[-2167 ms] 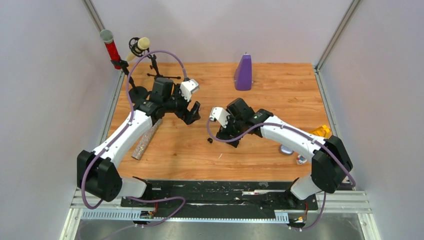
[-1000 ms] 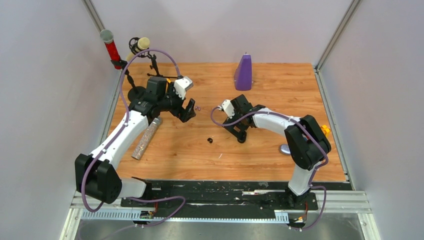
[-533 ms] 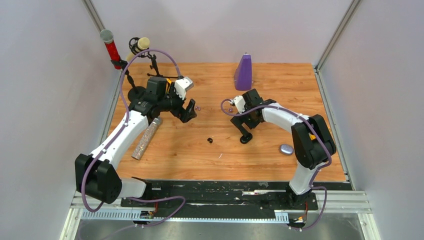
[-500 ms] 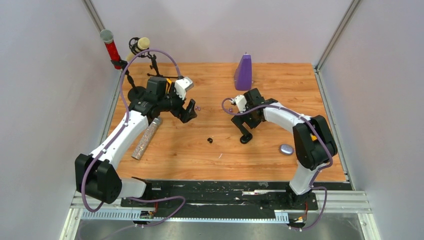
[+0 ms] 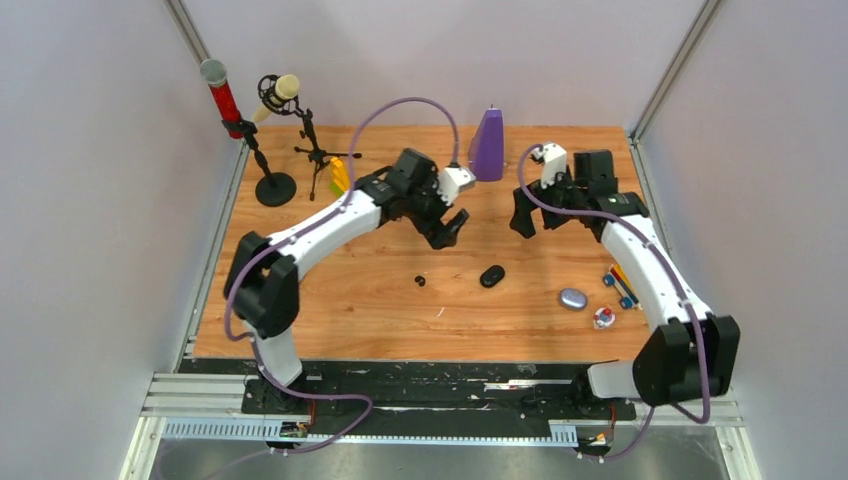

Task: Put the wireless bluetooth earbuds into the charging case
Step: Pick up the charging case at the center of the board.

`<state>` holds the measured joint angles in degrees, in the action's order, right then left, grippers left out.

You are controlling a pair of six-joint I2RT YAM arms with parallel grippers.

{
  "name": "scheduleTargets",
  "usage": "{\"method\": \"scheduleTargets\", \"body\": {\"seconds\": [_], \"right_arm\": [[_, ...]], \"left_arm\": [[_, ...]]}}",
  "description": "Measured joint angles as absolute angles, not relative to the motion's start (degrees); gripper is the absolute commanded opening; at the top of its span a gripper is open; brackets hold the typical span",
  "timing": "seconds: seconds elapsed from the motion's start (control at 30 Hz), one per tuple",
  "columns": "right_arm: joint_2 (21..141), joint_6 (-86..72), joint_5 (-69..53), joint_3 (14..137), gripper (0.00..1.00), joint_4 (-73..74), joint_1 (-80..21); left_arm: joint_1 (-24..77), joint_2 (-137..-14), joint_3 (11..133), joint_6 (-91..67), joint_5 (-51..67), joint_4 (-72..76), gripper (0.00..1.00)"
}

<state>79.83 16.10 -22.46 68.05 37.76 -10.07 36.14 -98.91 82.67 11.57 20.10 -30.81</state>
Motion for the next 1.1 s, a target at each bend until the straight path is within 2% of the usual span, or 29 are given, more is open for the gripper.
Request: {"method": "scheduleTargets", "body": {"seconds": [0.2, 0.4, 0.7, 0.83, 1.0, 1.1], "right_arm": [[69.38, 14.41, -28.18, 65.93, 1.0, 37.74, -2.2], [65.14, 13.5, -32.18, 64.4, 1.0, 37.74, 7.38], [62.92, 13.28, -35.83, 63.66, 1.0, 37.71, 8.08], [62.89, 13.28, -36.62, 63.59, 1.0, 37.71, 8.08], [62.65, 13.28, -37.69, 63.55, 1.0, 37.71, 8.08], [62.54, 13.3, -38.48, 63.46, 1.0, 37.69, 8.08]], "left_arm": [[42.65, -111.92, 92.66, 8.05, 17.56, -32.01, 1.0], [48.03, -120.27, 98.02, 5.98, 15.55, -33.19, 1.0], [53.95, -127.9, 102.02, 4.8, 12.93, -34.15, 1.0], [53.98, -128.73, 102.96, 4.54, 12.53, -34.17, 0.92], [53.95, -128.99, 103.04, 4.21, 11.84, -34.59, 0.72], [54.0, -129.05, 103.02, 4.23, 11.55, -34.72, 0.67]]}}
